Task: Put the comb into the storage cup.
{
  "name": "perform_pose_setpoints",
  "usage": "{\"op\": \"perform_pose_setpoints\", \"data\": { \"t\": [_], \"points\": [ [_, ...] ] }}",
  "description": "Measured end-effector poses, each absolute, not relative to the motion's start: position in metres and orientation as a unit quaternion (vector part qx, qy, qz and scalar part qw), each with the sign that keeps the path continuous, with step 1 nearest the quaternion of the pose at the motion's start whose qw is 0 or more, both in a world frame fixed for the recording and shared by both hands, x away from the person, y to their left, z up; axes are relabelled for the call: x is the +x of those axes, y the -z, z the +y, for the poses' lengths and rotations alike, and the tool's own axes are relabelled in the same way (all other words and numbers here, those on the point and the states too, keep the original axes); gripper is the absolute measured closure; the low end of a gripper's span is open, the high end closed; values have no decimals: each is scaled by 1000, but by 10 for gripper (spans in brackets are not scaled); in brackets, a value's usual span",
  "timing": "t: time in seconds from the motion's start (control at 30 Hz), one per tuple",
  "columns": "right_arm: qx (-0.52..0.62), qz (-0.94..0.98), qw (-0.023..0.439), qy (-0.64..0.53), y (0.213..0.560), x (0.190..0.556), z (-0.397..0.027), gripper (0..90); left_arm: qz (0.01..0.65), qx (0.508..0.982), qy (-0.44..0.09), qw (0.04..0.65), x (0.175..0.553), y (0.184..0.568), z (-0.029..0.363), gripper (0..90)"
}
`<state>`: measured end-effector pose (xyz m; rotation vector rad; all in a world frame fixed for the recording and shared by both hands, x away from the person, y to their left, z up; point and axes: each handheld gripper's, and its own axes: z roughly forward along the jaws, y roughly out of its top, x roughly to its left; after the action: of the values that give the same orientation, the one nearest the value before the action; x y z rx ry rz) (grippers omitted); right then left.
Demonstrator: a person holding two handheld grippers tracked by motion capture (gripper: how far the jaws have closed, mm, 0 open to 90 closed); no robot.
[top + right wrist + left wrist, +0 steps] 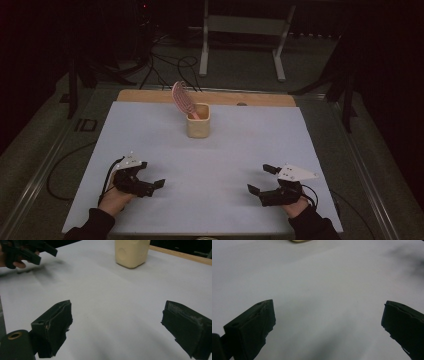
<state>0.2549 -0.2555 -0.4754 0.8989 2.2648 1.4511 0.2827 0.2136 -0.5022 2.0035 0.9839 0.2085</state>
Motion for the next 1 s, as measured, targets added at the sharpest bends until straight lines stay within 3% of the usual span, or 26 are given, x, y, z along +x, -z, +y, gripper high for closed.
{"op": "perform_pose_setpoints", "data": {
  "t": [1.0],
  "points": [
    [309, 793, 153, -502, 477, 255, -255, 89, 422, 798, -106, 417, 245, 517, 253, 2]
  ]
}}
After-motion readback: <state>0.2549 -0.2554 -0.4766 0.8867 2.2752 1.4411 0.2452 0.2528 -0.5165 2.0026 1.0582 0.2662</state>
